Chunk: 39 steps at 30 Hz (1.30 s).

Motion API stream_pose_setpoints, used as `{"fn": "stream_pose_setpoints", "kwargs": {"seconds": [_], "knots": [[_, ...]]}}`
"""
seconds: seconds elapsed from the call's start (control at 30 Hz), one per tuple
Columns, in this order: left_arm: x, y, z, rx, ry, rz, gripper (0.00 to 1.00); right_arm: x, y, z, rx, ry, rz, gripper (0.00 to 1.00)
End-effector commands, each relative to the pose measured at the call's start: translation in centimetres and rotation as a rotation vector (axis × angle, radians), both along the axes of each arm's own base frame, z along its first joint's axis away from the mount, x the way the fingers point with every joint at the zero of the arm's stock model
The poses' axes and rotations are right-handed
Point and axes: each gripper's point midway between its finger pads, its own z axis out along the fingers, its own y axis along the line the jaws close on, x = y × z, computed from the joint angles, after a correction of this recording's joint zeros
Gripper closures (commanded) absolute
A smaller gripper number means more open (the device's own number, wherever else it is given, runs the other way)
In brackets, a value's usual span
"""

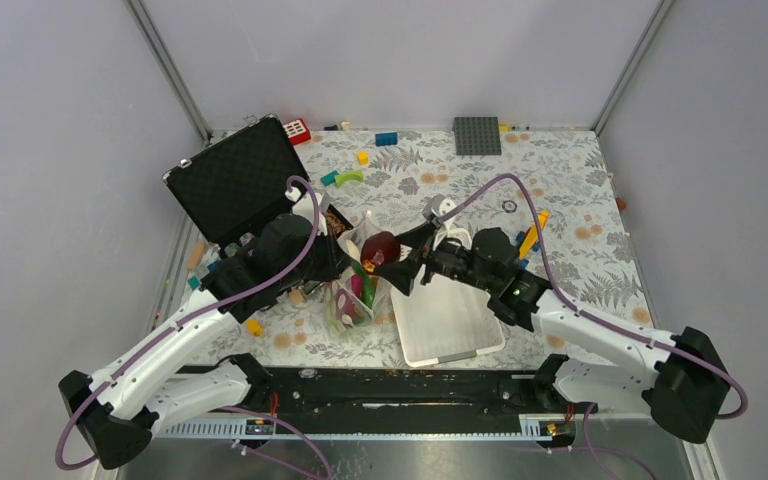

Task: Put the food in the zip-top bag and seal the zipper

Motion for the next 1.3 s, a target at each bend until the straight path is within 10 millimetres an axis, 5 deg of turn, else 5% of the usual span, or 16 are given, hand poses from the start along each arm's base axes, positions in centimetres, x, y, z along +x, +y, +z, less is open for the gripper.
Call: {"fn": "stream_pose_setpoints", "kwargs": {"seconds": [0.0, 0.23, 0.37, 0.6, 1.1, 1.27], "knots": [[0.5, -0.6, 1.3, -0.042, -0.037, -0.003, 1.0, -0.1, 1.9, 3.4, 0.063, -0.04, 0.056, 0.21], [0.3, -0.2, 2.0, -0.059, -0.054, 0.004, 1.0, 1.4, 2.2, 1.2, -0.098, -0.037, -0.034, 0.14], [0.3, -0.1, 1.8, -0.053, -0.053, 0.009, 1.0, 1.2, 2.3, 0.5, -0.147, -0.042, -0.034, 0.01], [0.3, -0.1, 1.9, -0.052, -0.053, 0.01, 1.0, 1.1, 2.1, 0.3, -0.183, -0.052, -0.039, 0.0], [0.4, 0.1, 1.8, -0.054, -0.05, 0.027, 1.0, 0.8, -0.9, 3.7, -0.064, 0.026, -0.18, 0.0], [0.3, -0.1, 2.0, -0.067, -0.044, 0.026, 1.0, 1.0, -2.4, 3.4, -0.064, 0.028, -0.243, 0.0]]}}
